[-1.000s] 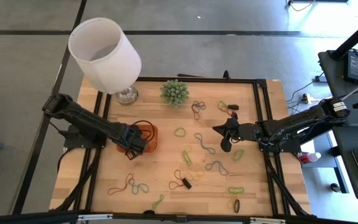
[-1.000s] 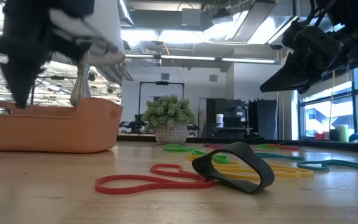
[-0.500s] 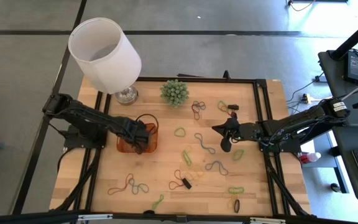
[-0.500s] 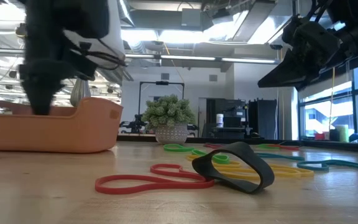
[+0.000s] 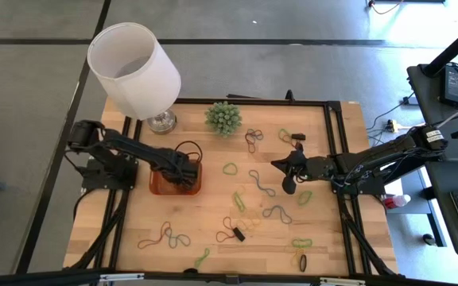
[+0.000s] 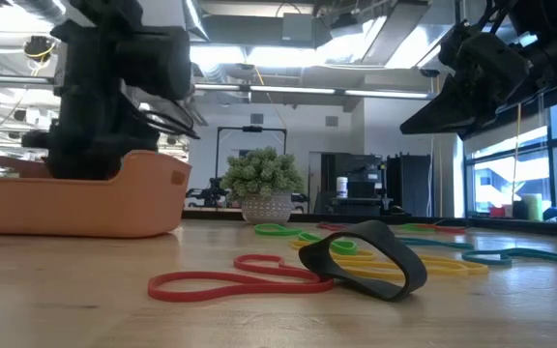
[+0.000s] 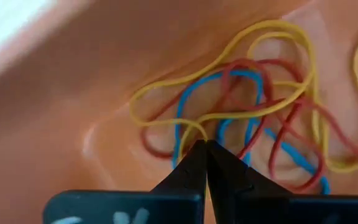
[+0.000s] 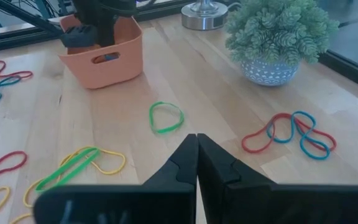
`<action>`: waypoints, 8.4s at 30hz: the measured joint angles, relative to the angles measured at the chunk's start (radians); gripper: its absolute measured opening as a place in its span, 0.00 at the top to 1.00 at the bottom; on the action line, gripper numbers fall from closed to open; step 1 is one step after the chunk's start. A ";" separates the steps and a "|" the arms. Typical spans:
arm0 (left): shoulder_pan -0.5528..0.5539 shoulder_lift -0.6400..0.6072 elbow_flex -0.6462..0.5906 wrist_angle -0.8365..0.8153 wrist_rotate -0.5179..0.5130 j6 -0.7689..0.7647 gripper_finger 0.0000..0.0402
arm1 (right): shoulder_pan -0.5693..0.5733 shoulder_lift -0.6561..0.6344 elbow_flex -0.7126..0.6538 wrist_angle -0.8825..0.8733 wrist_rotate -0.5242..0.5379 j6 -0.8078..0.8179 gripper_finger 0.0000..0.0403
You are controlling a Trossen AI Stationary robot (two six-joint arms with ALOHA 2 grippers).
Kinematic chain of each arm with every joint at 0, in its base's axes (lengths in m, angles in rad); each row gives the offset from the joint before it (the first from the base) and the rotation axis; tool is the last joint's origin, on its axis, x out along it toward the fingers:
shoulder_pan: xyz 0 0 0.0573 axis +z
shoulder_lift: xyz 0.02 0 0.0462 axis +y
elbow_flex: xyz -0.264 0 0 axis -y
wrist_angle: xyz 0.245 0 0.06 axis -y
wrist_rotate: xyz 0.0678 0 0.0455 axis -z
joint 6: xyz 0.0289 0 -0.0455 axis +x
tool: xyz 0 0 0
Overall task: Pick and place rubber bands into bin
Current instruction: Put the yellow rubber band into the orange bin, then put the green rubber band into the orange bin
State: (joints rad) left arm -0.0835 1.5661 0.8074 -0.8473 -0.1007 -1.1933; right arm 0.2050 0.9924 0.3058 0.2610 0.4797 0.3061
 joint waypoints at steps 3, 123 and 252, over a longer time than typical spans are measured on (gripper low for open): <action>-0.001 0.013 0.000 0.036 0.001 0.010 0.99 | 0.000 0.000 0.000 -0.002 0.000 0.003 0.98; 0.009 -0.792 -0.216 0.358 -0.092 0.970 0.99 | 0.144 0.816 0.712 -0.553 -0.447 -0.129 0.85; 0.007 -1.209 -0.442 0.431 -0.167 1.023 0.99 | -0.193 1.466 1.787 -0.712 -0.551 -0.319 0.70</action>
State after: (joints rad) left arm -0.0769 0.3576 0.3656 -0.4161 -0.2680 -0.1703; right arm 0.0121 2.4581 2.0926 -0.4507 -0.0711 -0.0126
